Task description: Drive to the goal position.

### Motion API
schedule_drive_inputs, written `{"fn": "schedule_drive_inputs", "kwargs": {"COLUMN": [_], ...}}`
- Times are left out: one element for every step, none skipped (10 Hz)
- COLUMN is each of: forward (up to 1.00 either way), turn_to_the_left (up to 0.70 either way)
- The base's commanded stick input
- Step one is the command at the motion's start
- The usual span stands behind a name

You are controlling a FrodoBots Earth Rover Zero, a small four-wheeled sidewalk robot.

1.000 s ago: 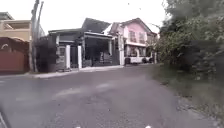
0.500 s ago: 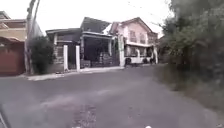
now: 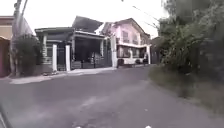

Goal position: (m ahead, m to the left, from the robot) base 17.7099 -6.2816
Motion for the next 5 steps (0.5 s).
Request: {"fn": "schedule_drive_inputs", "kwargs": {"forward": [1.0, 1.0, 1.0, 1.0, 1.0], "turn_to_the_left": [0.0, 0.0, 0.0, 0.0, 0.0]}}
